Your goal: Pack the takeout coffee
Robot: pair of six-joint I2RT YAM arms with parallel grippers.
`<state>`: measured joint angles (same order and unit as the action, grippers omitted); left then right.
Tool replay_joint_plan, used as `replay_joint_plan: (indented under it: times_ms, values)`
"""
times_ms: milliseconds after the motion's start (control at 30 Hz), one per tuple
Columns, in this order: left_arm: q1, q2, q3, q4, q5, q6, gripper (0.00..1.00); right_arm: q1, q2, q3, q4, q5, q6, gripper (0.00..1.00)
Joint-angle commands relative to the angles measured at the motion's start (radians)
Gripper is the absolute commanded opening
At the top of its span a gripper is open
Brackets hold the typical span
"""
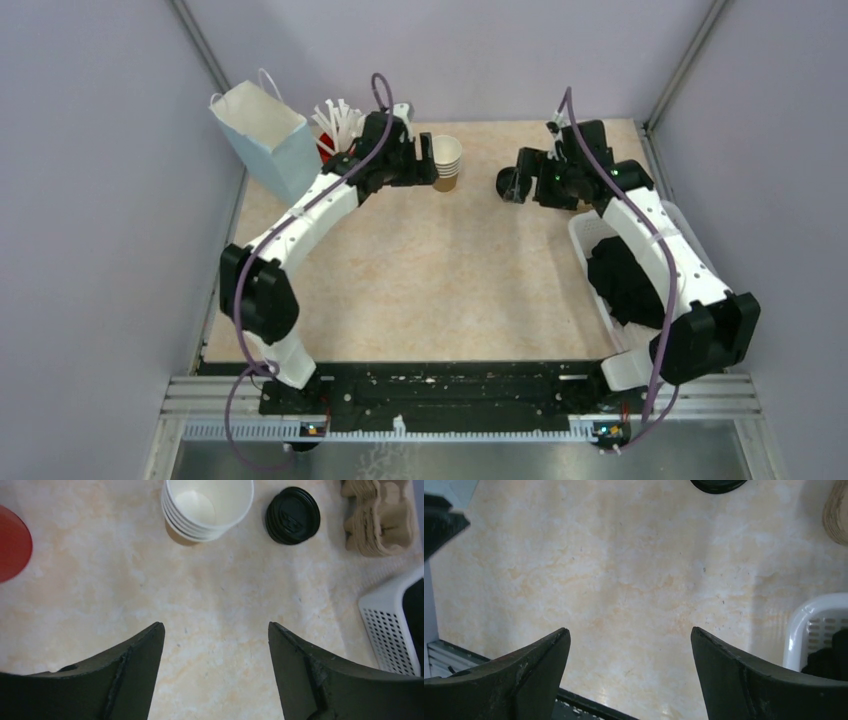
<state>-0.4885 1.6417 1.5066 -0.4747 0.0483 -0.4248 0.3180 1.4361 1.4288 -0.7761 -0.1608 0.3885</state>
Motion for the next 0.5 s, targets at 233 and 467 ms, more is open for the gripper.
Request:
replay_joint_plan:
  times_ms: [233,467]
  values:
    - [-0.003,0.463,0.599,-0.114,-0.212,0.147,0.71,0.006,-0.241,-0.137,-0.123,0.027,-0.023,0.9]
    - [-0.004,0.585,0.733,-0.141,-0.257,0.163,0.57,0.006,-0.262,-0.131,-0.161,0.057,-0.067,0.91]
